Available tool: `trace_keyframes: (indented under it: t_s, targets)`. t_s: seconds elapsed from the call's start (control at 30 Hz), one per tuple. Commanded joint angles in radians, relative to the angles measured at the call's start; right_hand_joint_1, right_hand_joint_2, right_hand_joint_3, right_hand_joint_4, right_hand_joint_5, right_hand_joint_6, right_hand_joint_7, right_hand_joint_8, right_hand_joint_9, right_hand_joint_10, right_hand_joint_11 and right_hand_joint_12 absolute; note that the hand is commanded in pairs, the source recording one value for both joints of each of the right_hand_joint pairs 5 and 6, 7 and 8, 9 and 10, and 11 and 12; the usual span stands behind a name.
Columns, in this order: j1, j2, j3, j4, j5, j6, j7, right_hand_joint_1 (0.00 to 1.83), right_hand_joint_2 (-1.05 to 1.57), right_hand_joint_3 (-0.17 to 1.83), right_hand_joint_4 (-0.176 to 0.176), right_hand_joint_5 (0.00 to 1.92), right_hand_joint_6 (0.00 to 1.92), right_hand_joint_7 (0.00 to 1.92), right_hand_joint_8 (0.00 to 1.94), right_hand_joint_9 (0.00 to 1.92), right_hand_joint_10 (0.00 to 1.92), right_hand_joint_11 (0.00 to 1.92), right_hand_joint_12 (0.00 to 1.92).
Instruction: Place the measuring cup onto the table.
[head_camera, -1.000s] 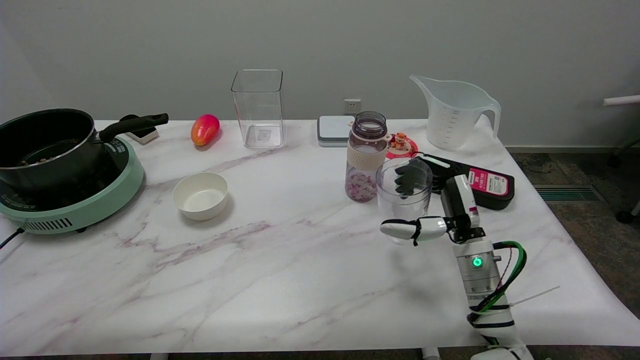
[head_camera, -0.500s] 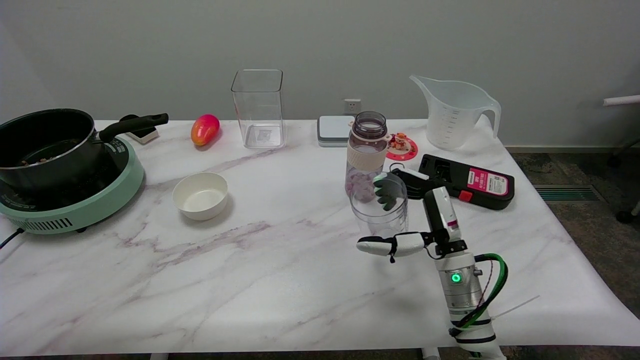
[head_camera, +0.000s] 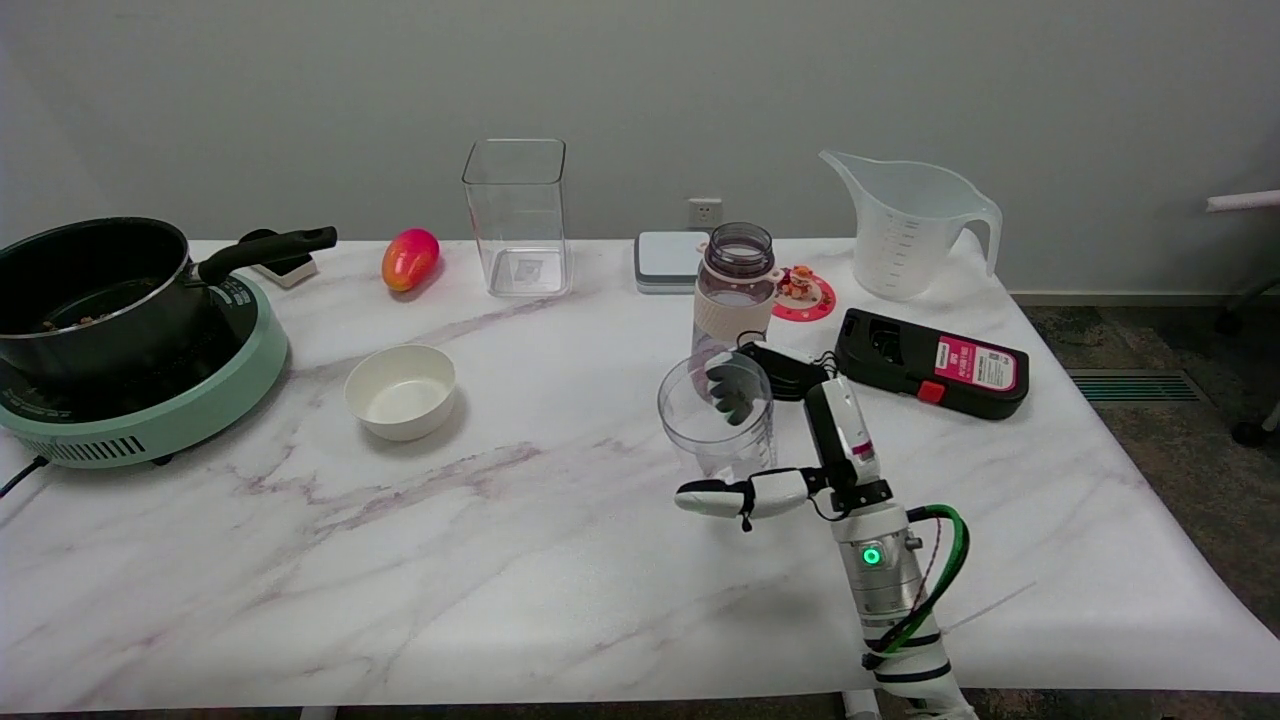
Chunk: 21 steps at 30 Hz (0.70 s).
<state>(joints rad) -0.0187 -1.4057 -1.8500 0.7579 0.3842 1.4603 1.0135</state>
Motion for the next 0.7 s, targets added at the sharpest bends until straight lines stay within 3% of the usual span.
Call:
trace_keyframes:
  t_s: [0.03,0.7]
  targets:
    - [0.148,-0.050,-0.009,-0.212,-0.036,0.027,0.272,1.29,1.57,0.23,0.000,1.92,1.92,1.92,1.92,1.92,1.92,1.82,1.82]
    - [0.205,-0.071,0.002,-0.395,-0.018,0.054,0.449,1.27,1.57,0.23,0.000,1.92,1.92,1.92,1.92,1.92,1.92,1.86,1.86]
